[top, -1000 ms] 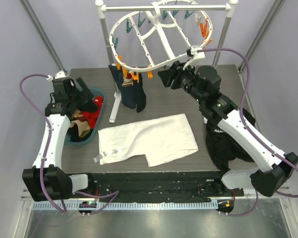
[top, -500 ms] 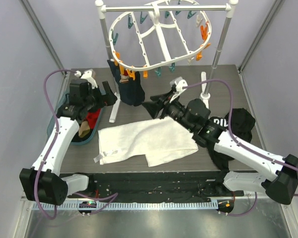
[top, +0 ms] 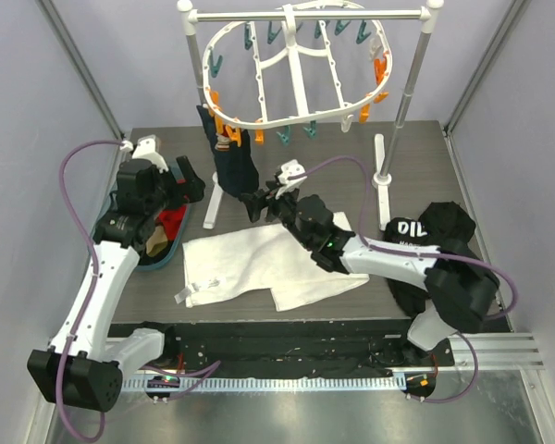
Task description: Remove the socks clipped to the hanger
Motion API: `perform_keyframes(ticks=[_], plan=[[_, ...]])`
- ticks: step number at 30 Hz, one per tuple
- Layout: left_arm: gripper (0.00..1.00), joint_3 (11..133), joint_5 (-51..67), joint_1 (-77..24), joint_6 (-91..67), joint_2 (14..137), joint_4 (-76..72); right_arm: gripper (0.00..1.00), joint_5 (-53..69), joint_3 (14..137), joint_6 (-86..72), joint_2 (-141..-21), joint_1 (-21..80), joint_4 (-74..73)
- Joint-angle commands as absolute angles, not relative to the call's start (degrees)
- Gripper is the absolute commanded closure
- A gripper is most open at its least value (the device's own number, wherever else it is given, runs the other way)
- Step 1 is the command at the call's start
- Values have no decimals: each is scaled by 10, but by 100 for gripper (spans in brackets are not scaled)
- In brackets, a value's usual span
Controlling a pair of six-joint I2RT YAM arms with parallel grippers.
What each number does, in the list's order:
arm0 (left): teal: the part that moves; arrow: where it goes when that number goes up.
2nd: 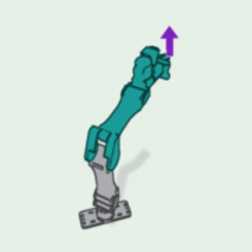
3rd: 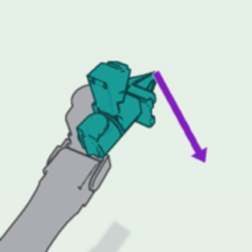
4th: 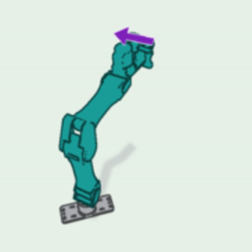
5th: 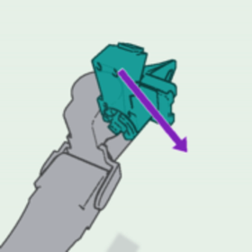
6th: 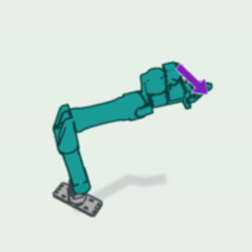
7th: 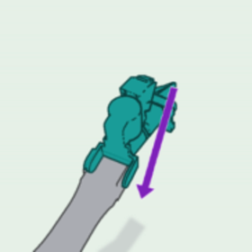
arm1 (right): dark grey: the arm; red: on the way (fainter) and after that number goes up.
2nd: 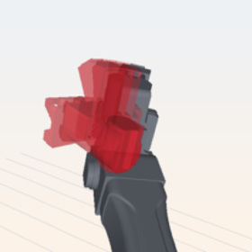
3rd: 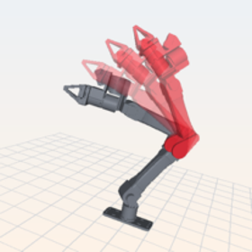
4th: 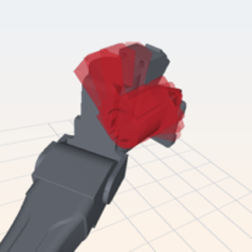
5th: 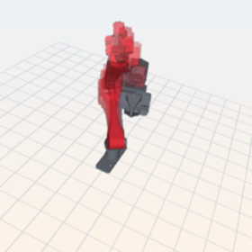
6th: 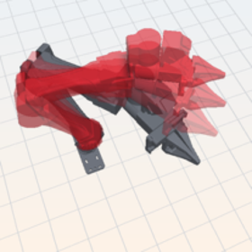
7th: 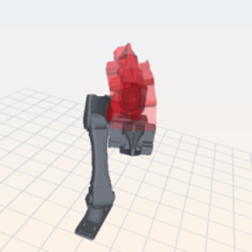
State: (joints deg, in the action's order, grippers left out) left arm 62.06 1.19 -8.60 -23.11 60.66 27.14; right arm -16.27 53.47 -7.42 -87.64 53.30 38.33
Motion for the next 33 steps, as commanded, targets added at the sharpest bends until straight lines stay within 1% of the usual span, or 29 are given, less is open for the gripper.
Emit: perform_keyframes(ticks=[1,3,6,8,9,10,11,12,13,14,18,25,28,32,33], plan=[[0,611,-41,-85,-245,580,262,20,-213,595,-33,-953,546,503],[0,609,-46,-85,-249,577,263,19,-228,627,-19,-989,552,529],[0,609,-36,-85,-253,577,262,19,-262,687,-6,-1050,556,529],[0,607,-29,-85,-256,576,259,22,-297,729,-4,-1085,556,518],[0,606,-26,-86,-257,576,258,40,-310,743,-7,-1093,556,509],[0,605,-24,-86,-257,575,256,55,-330,759,-9,-1099,556,498],[0,605,-22,-86,-257,574,254,68,-338,763,-10,-1102,555,497],[0,605,-21,-86,-255,574,254,86,-341,763,-11,-1102,555,499],[0,604,-17,-86,-255,570,251,96,-337,763,-6,-1100,555,502],[0,604,-12,-86,-255,570,250,99,-332,762,-4,-1099,556,499],[0,606,24,-88,-254,562,237,99,-316,744,-3,-1072,556,480],[1,697,100,-91,-272,579,268,99,-273,653,-4,-991,559,468],[4,738,132,-92,-278,591,277,99,-250,623,-4,-955,562,464],[7,772,140,-113,-286,612,277,99,-251,603,-13,-908,569,438],[9,786,141,-119,-287,617,277,99,-251,600,-20,-900,568,430]])
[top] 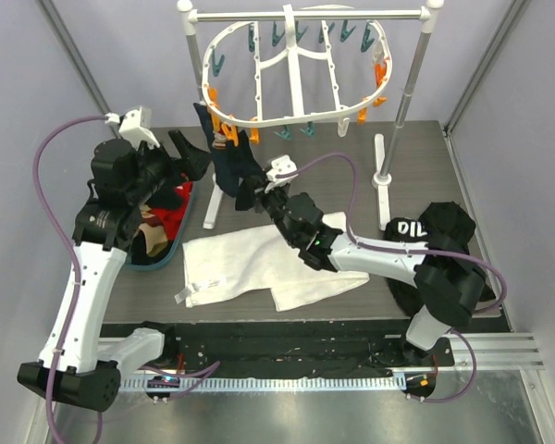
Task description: Remove the socks clipped to the hanger
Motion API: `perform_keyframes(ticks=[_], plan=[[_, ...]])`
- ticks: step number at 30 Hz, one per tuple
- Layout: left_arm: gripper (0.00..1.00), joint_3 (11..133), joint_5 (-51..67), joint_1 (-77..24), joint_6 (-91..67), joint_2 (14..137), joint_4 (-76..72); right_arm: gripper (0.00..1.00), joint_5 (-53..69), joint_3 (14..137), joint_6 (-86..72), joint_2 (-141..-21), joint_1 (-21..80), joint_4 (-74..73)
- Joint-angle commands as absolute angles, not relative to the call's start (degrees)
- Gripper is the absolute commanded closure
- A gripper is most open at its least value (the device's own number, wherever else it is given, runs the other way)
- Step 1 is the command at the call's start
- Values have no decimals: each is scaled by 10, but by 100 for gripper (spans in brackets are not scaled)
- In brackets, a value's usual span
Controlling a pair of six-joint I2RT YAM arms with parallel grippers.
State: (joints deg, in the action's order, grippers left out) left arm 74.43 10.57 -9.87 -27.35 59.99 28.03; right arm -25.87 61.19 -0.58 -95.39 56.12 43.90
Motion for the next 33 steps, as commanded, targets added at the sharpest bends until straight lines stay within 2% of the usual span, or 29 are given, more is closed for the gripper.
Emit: perform_keyframes(ticks=[1,3,8,11,24,33], plan=[[10,794,138,-126,-289,631,276,99,-251,594,-22,-893,568,419],[14,822,128,-152,-294,645,279,99,-251,586,-25,-871,569,414],[17,871,61,-206,-294,690,287,99,-255,553,-32,-840,570,411],[19,896,41,-214,-294,719,289,99,-256,537,-37,-824,570,415],[41,964,9,-244,-290,791,283,99,-245,518,-39,-796,570,414],[45,987,-30,-263,-283,822,291,99,-249,516,-33,-791,570,415]])
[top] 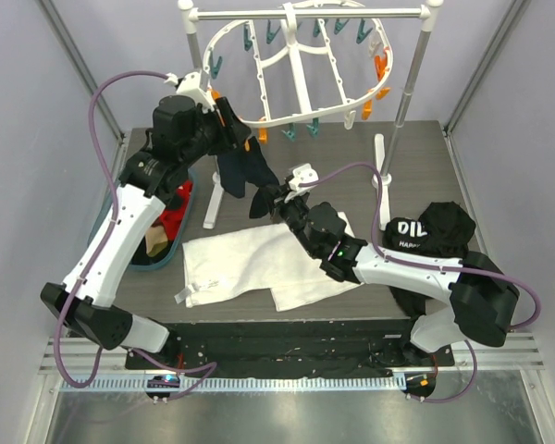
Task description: Remove the socks clipped to the hanger
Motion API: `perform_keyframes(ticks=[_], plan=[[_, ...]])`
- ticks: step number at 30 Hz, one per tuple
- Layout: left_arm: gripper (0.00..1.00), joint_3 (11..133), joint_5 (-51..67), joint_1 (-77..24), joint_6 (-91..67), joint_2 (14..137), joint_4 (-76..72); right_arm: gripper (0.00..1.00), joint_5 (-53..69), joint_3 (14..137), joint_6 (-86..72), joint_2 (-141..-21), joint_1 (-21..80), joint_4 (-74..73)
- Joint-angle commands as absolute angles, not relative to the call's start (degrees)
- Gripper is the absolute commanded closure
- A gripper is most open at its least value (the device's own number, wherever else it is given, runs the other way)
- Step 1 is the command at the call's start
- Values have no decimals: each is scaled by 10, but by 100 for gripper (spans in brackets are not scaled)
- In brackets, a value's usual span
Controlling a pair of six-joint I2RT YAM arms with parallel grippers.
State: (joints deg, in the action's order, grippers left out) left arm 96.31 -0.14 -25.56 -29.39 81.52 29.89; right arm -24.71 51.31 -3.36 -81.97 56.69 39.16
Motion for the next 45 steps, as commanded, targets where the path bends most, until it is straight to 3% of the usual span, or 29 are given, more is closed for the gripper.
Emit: perform_keyframes(ticks=[1,20,26,30,32,45], plan=[[45,987,-32,-265,-281,823,291,99,-250,516,-32,-790,570,415],[50,958,-47,-273,-268,826,243,99,-257,517,-28,-787,570,417],[65,960,-47,-275,-269,827,242,99,-258,514,-29,-785,570,417],[92,960,-48,-276,-270,826,243,99,-259,514,-30,-783,570,417],[99,960,-49,-276,-270,825,243,99,-262,513,-31,-780,570,417],[100,958,-37,-275,-269,823,258,99,-298,497,-60,-773,568,393]])
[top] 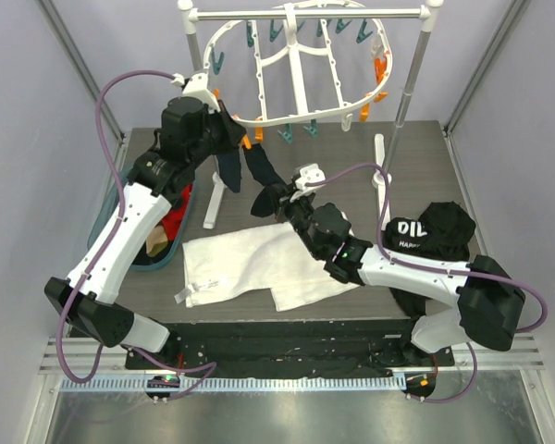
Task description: Remove the socks clipped to the hanger
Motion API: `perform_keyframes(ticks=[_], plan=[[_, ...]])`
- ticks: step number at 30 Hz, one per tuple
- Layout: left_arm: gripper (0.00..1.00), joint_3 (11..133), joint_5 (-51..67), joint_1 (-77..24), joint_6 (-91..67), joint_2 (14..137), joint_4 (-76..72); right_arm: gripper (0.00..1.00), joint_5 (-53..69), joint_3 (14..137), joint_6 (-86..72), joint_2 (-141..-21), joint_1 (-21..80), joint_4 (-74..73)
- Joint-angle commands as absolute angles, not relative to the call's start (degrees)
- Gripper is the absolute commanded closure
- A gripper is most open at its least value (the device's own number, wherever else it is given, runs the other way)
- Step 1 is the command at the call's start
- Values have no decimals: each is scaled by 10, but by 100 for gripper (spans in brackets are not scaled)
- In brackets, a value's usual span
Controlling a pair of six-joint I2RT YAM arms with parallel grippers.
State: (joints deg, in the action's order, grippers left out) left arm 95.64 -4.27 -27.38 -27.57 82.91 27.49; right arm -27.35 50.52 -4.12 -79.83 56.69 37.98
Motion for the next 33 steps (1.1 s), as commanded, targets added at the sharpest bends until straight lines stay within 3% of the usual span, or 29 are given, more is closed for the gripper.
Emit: perform_keyframes(ticks=[1,11,20,28,33], plan=[[100,957,-37,-276,-268,823,258,99,-298,497,-63,-771,568,389],[100,965,-6,-276,-279,821,262,99,-242,495,-164,-794,569,388],[100,1006,60,-275,-312,818,296,99,-140,577,-363,-973,569,529],[100,1041,65,-274,-304,809,342,99,-74,701,-374,-1129,568,655],[100,1043,89,-273,-317,808,342,99,-51,814,-378,-1231,570,661]])
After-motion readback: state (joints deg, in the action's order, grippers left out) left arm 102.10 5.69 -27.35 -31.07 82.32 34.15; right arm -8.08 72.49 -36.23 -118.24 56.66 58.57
